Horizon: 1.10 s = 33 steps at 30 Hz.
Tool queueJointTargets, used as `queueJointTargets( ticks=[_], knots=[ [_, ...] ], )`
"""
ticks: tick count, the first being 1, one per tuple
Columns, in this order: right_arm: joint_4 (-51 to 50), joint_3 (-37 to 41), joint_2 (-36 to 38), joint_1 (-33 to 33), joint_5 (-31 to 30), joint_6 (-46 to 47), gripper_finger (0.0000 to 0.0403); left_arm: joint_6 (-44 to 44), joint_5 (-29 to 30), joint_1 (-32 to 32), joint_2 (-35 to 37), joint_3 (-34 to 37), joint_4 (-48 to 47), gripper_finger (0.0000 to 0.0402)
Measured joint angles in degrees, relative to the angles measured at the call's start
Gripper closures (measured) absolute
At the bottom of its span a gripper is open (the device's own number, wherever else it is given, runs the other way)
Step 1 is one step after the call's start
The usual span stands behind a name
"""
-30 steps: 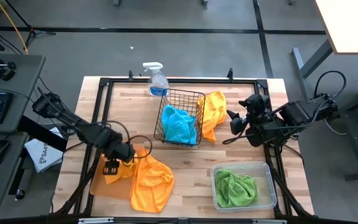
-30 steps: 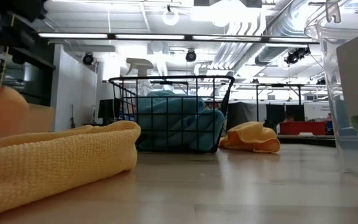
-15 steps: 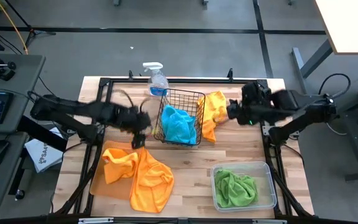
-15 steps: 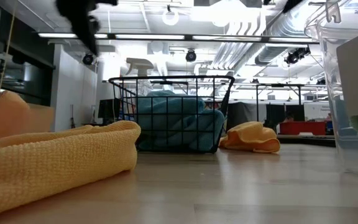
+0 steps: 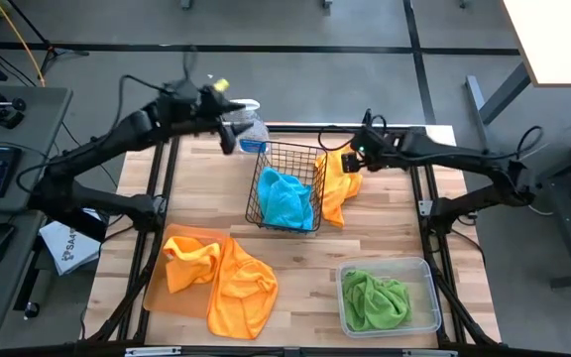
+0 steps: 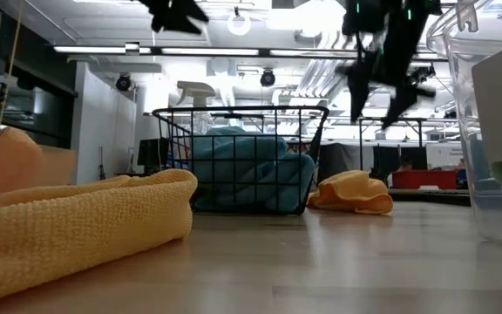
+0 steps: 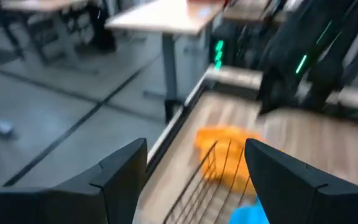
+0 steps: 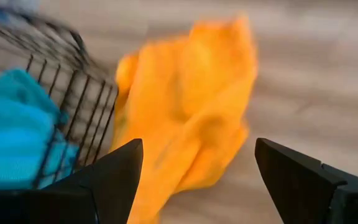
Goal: Sort microfiber towel by color & place in baskets
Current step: Put the top orange microfiber towel into the orange bin
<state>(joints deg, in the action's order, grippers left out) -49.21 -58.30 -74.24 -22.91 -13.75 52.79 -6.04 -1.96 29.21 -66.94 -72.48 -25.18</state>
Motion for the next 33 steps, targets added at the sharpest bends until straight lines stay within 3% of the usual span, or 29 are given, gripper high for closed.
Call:
queueJointTargets(
  ticks=[5, 7, 11, 14, 17, 21, 26, 33],
  knots=[
    [11.4, 10.9, 0.0, 1.5, 16.8, 6.4, 0.0096, 2.8, -5.5, 3.5, 3.0, 0.0, 2.2, 0.0145],
    [13.9, 12.9, 0.0, 3.2, 18.1, 7.0, 0.0096, 1.6, -5.5, 4.0, 3.6, 0.0, 2.0, 0.0145],
    [15.9, 14.3, 0.0, 4.0, 14.7, 12.2, 0.0096, 0.0, -5.5, 4.9, 4.0, 0.0, -0.8, 0.0145],
    [17.6, 11.9, 0.0, 3.4, 11.2, 10.9, 0.0096, -0.4, -6.2, 4.9, 3.9, 0.3, -2.8, 0.0145],
    [16.4, 6.7, 0.0, 3.0, 9.9, 7.0, 0.0096, -0.3, -8.6, 4.4, 4.0, 1.6, -4.2, 0.0145],
    [11.2, -1.6, 0.1, 3.4, 6.1, 3.6, 0.0096, 6.6, -11.5, 3.1, 3.9, 2.0, -8.6, 0.0145],
    [9.2, -9.8, 0.1, 3.8, -1.9, -2.9, 0.0096, 7.5, -9.3, 1.5, 4.0, 2.0, -10.9, 0.0145],
    [9.0, -22.4, 0.1, 3.9, -3.8, -13.2, 0.0096, 8.8, -8.0, 0.3, 4.0, 2.0, -17.0, 0.0145]
  ],
)
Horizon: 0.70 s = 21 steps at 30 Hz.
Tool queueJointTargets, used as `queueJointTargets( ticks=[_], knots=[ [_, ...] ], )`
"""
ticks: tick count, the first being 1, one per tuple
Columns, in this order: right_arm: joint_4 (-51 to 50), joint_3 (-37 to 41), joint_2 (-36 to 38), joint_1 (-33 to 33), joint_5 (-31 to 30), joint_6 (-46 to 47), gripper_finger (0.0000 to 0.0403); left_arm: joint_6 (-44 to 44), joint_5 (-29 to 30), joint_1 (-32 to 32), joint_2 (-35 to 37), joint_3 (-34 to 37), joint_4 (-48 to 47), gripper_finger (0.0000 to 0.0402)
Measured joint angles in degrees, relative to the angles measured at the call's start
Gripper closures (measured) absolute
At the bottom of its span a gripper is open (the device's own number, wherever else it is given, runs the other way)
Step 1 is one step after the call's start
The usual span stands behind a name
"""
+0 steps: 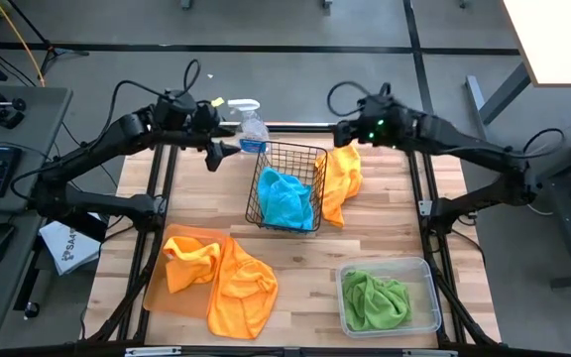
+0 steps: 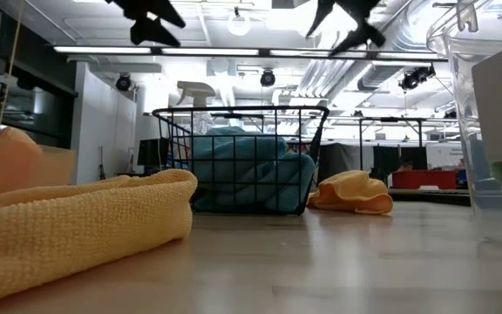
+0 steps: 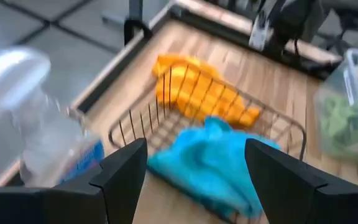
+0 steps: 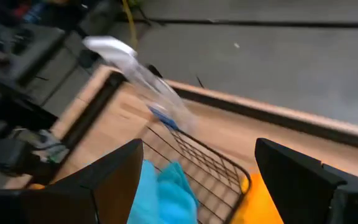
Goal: Sort microfiber towel by color & place in baskets
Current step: Put the top orange microfiber towel into the orange bin
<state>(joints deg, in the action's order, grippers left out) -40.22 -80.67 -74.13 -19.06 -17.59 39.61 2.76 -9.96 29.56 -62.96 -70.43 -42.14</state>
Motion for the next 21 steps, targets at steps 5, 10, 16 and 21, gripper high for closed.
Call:
queueJointTargets(
  ticks=[5, 10, 16, 21],
  knots=[
    [-1.4, -8.7, 0.0, 1.4, 0.9, -3.2, 0.0096, 2.5, 0.5, 0.0, 0.0, 0.0, -4.1, 0.0145],
    [-1.4, -13.4, 0.0, 3.1, -3.4, -8.7, 0.0096, 2.5, 3.6, 0.0, 0.0, 0.0, -1.8, 0.0145],
    [-3.8, -13.3, -0.5, -0.2, -9.0, -10.3, 0.0096, 3.1, 3.6, 0.0, 0.9, -0.1, 4.1, 0.0145],
    [-14.5, -13.3, -4.6, -8.1, -4.2, -4.4, 0.0096, 1.8, 1.2, 1.0, 1.8, -0.1, 4.2, 0.0145]
  ],
)
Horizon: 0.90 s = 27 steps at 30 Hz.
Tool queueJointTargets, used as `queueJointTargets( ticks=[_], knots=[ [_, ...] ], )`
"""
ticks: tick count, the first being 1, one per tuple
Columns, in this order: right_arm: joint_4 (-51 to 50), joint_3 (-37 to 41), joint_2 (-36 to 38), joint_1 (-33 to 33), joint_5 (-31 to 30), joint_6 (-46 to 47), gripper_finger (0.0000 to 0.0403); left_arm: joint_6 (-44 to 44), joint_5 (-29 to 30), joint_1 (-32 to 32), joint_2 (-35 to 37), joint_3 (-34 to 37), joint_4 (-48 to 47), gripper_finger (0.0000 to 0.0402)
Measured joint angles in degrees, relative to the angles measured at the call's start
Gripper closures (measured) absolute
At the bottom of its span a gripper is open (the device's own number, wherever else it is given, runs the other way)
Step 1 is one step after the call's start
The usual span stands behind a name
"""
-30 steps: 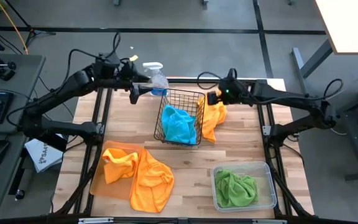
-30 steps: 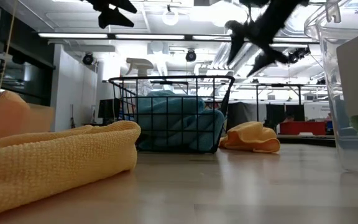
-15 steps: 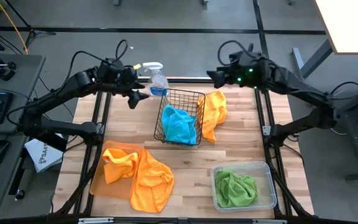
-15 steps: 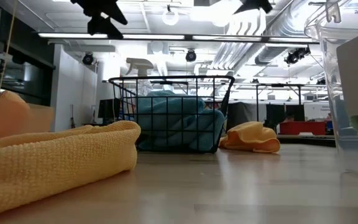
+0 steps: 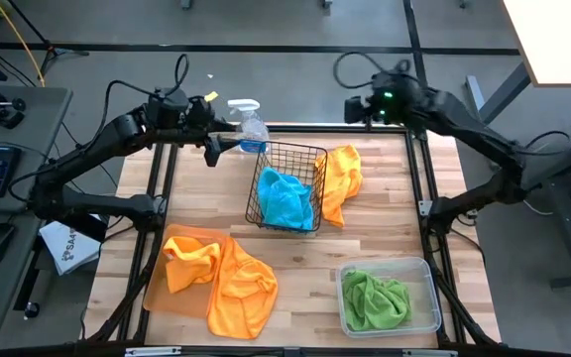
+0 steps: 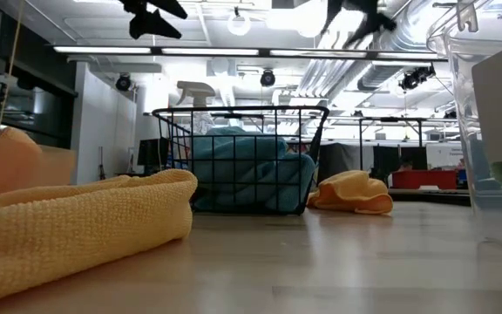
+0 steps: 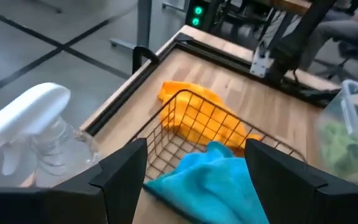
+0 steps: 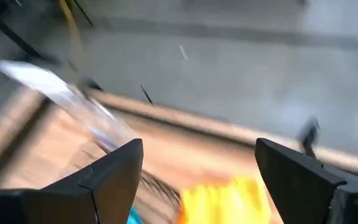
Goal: Sort microfiber towel by color & place in baskets
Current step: Put the top orange microfiber towel into the orange bin
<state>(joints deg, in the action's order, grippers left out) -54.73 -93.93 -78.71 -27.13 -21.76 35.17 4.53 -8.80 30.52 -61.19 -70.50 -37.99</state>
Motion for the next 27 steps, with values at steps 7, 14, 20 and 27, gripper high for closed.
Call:
queueJointTargets(
  ticks=[7, 14, 20, 27],
  knots=[
    [-9.8, 0.1, -11.8, -4.1, 3.1, -0.3, 0.0096, -7.0, 3.0, 5.1, -0.2, 0.0, -2.8, 0.0145],
    [-20.6, 0.1, -24.3, -3.2, 10.3, -0.9, 0.0096, -8.0, 7.8, 9.8, -0.7, 0.0, -2.3, 0.0145],
    [-25.2, 0.2, -27.3, -1.2, 10.9, 0.9, 0.0096, -5.4, 5.0, 12.8, -0.7, 0.0, -4.8, 0.0145],
    [-19.2, 0.0, -25.1, -6.8, 13.3, -0.7, 0.0096, -6.3, 4.3, 14.5, -0.7, 0.0, -5.4, 0.0145]
  ],
)
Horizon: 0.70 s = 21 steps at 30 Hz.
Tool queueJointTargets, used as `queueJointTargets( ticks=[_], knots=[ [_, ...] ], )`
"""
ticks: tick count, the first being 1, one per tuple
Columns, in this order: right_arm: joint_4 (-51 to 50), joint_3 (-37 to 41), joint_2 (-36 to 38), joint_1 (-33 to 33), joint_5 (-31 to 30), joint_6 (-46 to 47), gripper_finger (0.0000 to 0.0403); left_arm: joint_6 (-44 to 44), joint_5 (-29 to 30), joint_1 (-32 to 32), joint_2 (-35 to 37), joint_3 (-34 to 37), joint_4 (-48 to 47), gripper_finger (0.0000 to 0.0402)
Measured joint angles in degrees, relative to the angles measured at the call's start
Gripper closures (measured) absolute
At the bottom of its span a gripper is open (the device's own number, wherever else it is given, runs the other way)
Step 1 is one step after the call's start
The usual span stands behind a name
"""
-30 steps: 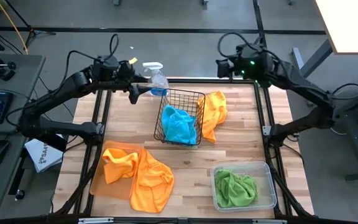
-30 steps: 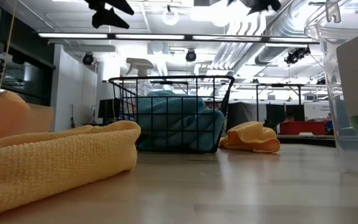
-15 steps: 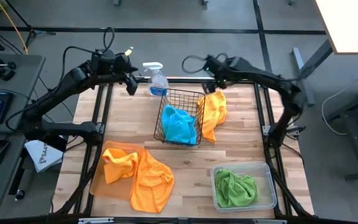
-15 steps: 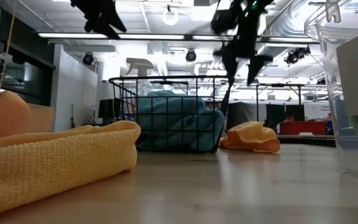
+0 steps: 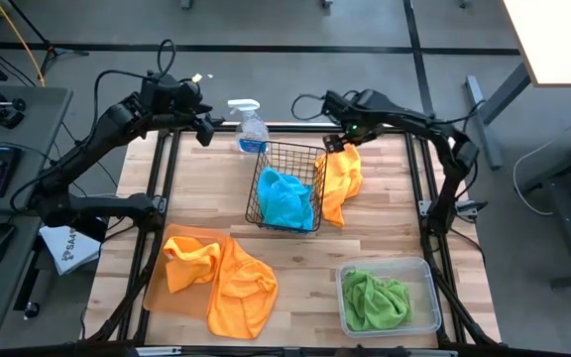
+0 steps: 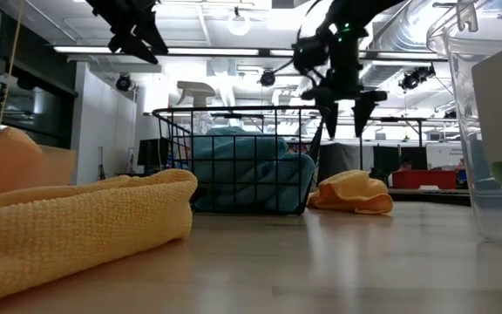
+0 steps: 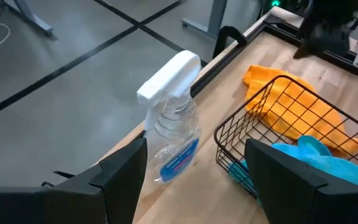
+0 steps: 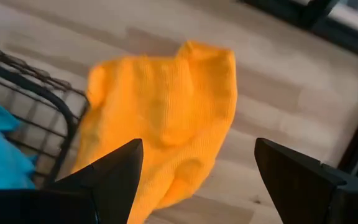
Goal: Sort microfiber towel by color & place in baskets
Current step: Put the top orange microfiber towel into the orange bin
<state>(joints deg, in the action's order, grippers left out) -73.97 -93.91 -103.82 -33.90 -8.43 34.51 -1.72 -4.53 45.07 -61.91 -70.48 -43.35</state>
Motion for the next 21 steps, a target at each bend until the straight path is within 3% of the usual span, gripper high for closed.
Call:
queueJointTargets(
  ticks=[8, 21],
  knots=[
    [2.0, 1.8, 9.3, -2.5, -0.7, 3.2, 0.0096, 1.6, -3.2, 0.0, -0.5, 0.0, 0.0, 0.0145],
    [29.3, 34.0, 19.0, 0.3, -0.8, 18.7, 0.0096, 5.1, -3.9, -0.1, -2.6, 0.0, 6.3, 0.0145]
  ],
)
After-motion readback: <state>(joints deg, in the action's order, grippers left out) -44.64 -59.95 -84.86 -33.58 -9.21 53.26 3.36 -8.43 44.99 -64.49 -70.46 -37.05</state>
